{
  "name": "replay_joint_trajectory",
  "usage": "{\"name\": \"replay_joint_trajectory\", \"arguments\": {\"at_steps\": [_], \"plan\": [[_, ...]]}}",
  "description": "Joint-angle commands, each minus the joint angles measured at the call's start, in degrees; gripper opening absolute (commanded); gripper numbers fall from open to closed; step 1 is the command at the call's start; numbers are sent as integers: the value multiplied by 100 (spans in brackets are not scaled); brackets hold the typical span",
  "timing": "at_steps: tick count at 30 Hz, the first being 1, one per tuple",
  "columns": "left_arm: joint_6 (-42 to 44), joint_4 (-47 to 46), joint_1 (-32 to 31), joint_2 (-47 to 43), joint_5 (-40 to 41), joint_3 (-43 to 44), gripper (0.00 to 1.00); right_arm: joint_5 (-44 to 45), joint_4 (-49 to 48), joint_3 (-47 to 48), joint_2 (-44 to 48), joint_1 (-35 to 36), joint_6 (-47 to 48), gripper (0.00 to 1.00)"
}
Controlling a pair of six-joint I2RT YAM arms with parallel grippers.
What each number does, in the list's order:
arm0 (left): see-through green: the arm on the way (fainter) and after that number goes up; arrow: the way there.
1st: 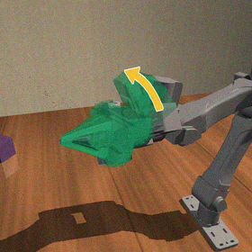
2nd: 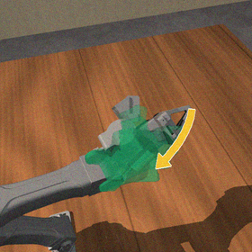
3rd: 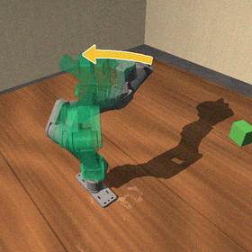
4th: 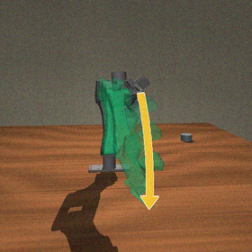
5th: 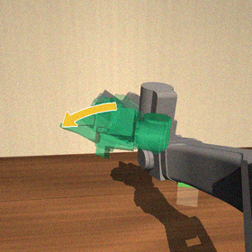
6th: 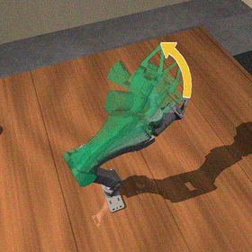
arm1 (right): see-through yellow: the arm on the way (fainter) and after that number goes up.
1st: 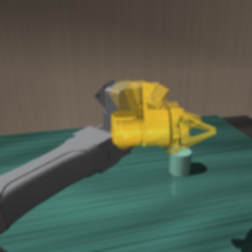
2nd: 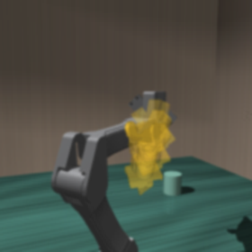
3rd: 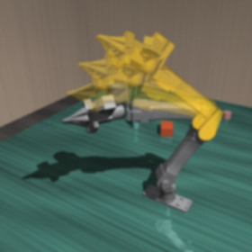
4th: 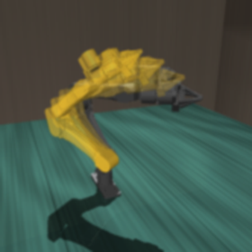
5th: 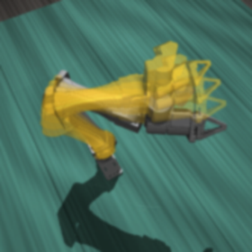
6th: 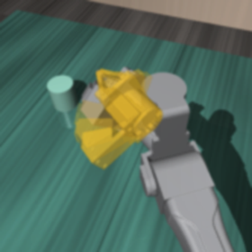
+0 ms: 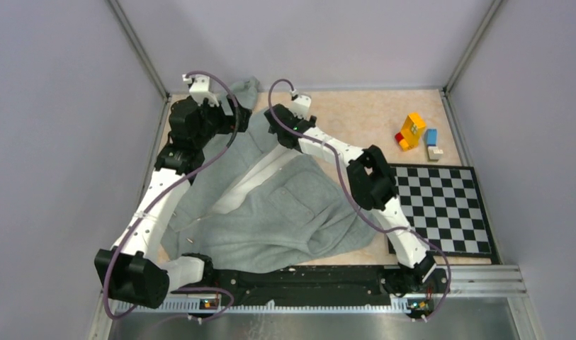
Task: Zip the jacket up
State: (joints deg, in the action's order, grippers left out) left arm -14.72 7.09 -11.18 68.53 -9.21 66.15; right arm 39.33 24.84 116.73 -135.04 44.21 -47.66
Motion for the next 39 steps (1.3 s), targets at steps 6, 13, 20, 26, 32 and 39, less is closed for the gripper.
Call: {"name": "replay_joint_trajectory", "arguments": {"at_steps": [6,13,20,26,32,39], "plan": [[261,-375,22,-283,-518,-455,99,507,1444,1775,-1235,127,360,95],[167,-450,19,-430,-636,-574,99,452,1411,827,-549,247,252,91],[43,-538,11,-456,-877,-626,99,205,975,-640,532,260,-42,89],[57,-546,11,-486,-848,-656,99,-285,121,-1868,1329,231,2,89],[105,-642,-23,-580,-780,-760,99,-1123,-1017,-2871,1688,-86,-378,85],[-25,-642,15,-321,-1158,-700,99,-2090,-3043,-3929,2004,-411,-261,73]]}}
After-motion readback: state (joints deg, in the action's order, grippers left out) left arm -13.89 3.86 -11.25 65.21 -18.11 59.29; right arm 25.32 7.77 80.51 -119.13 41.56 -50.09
